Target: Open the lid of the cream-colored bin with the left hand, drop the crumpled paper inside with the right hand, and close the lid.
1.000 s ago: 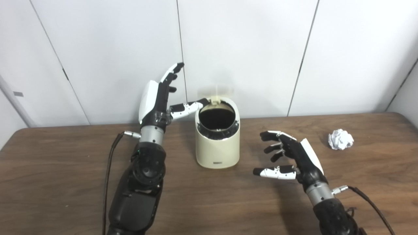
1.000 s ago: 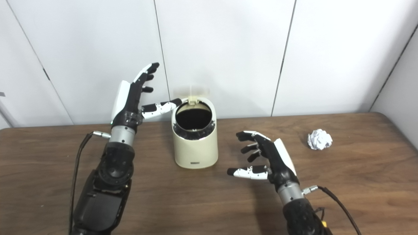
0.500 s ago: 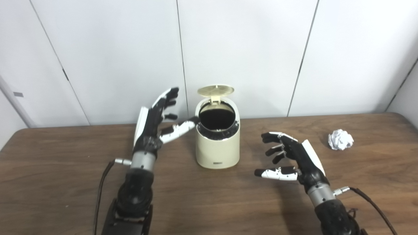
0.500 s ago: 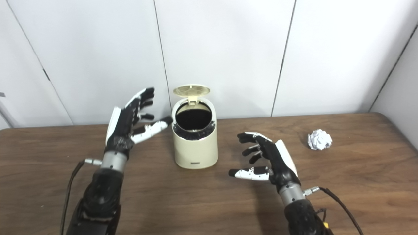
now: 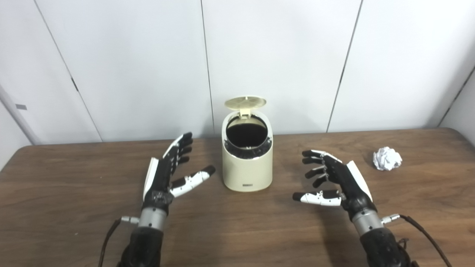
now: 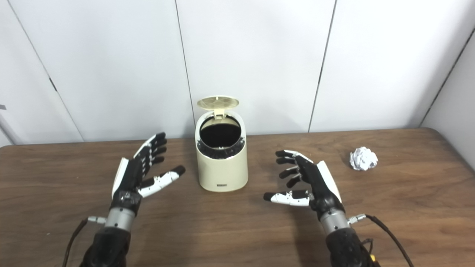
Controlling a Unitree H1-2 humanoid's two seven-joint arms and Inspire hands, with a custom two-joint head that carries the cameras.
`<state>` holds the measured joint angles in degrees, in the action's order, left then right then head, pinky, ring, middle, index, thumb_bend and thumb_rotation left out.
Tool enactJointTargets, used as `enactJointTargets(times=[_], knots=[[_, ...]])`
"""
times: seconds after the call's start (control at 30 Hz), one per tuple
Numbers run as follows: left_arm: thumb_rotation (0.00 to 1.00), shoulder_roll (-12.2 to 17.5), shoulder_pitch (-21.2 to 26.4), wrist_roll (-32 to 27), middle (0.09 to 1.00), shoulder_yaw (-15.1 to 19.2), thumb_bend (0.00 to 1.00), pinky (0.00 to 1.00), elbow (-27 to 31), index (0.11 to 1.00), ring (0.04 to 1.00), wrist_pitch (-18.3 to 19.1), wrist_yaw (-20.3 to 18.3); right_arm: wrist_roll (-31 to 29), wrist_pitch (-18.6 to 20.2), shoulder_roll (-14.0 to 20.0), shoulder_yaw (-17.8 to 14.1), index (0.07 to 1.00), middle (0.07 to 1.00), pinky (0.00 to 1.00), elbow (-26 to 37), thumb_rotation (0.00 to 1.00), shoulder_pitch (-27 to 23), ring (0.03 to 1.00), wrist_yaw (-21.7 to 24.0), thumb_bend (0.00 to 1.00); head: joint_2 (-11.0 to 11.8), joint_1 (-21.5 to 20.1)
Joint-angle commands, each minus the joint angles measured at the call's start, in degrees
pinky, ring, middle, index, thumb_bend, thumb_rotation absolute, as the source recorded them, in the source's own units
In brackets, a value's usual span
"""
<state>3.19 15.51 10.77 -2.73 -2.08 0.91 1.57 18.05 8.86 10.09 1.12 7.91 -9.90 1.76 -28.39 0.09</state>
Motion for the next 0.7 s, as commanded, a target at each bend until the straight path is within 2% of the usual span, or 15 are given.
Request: enactJointTargets(times=[0.0, 0.27, 0.33, 0.4, 0.5, 0.57, 0.67], knots=[[0.28, 0.2, 1.1, 0.4, 0.878, 0.3, 0.8, 0.81, 0.8, 0.922, 0.853, -2.7, 0.9, -0.4, -2.2, 0.5, -0.4, 0.763, 0.733, 0.45, 1.7, 0.08, -1.0, 0.599, -0.8, 0.7, 0.1, 0.0], [0.26, 0.2, 0.2, 3.0, 0.857, -1.1, 0.8, 0.73, -0.9, 0.908, 0.817, -4.2, 1.9, -0.3, -2.6, 1.5, -0.4, 0.764, 0.737, 0.45, 1.4, 0.07, -0.7, 0.608, -0.5, 0.72, 1.0, -0.1], [0.25, 0.1, 0.2, 3.4, 0.857, -1.3, 0.8, 0.74, -0.9, 0.908, 0.822, -3.6, 1.7, -0.2, -2.3, 2.2, -0.6, 0.762, 0.748, 0.46, 1.6, 0.08, -1.3, 0.615, -0.3, 0.73, 1.4, -0.9], [0.25, 0.0, 0.3, 3.6, 0.858, -1.4, 0.81, 0.76, -0.7, 0.909, 0.83, -3.0, 1.6, -0.1, -1.8, 3.4, -0.8, 0.764, 0.761, 0.47, 2.1, 0.04, -2.1, 0.609, 0.2, 0.72, 1.7, -1.4], [0.25, 0.0, 0.5, 3.5, 0.852, -1.5, 0.81, 0.78, -1.2, 0.904, 0.831, -3.2, 1.4, 1.7, 0.0, 6.9, -0.4, 0.767, 0.776, 0.48, 3.8, 0.0, -4.2, 0.606, 2.6, 0.73, 2.3, -2.4], [0.24, 0.1, 0.7, 3.6, 0.849, -1.6, 0.8, 0.77, -1.6, 0.901, 0.829, -3.2, 1.3, 4.3, 1.3, 9.9, 0.6, 0.78, 0.78, 0.49, 4.5, 0.04, -6.0, 0.63, 4.7, 0.73, 2.6, -2.9], [0.25, 0.4, 0.8, 3.3, 0.85, -1.7, 0.8, 0.78, -2.0, 0.903, 0.836, -2.7, 0.6, 6.5, 2.9, 14.3, 1.9, 0.791, 0.794, 0.52, 3.9, 0.08, -8.7, 0.661, 7.9, 0.75, 3.6, -5.8]])
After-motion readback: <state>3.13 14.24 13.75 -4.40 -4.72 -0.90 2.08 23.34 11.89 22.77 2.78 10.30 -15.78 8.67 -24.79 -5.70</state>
